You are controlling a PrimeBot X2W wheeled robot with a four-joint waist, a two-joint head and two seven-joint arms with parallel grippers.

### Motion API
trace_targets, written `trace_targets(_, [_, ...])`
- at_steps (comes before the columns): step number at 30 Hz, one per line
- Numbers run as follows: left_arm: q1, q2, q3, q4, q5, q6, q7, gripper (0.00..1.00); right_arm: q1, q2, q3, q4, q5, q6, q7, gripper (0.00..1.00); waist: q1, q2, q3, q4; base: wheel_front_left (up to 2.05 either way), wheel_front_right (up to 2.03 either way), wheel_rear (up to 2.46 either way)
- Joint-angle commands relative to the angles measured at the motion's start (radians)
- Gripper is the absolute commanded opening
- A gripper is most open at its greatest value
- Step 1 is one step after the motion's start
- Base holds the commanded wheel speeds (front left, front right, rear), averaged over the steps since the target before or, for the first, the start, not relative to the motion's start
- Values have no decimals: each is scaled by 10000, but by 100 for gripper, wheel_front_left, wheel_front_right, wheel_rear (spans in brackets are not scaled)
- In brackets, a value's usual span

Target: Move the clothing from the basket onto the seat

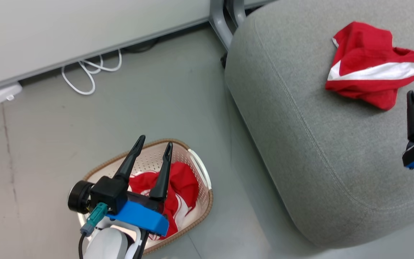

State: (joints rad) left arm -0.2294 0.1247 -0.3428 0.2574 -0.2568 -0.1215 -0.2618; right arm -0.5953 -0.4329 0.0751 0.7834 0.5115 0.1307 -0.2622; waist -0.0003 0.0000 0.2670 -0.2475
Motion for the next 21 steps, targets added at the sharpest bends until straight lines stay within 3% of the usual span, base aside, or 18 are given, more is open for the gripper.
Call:
trace_targets(1, [178,-46,121,-3,-36,-45,-45,100,313,54,-63,-178,-186,1,-38,100,3,0,-506,252,0,0,0])
trace_targets(12, [1096,-526,1164,72,-45,-92,-45,100,2287,601,-569,-2160,-986,1,129,100,3,0,-1690,1083,0,0,0])
trace_targets(21, [1702,-666,1969,170,-37,-102,-39,100,3639,1607,-902,-4135,-1917,1,800,100,3,0,-2252,1797,0,0,0])
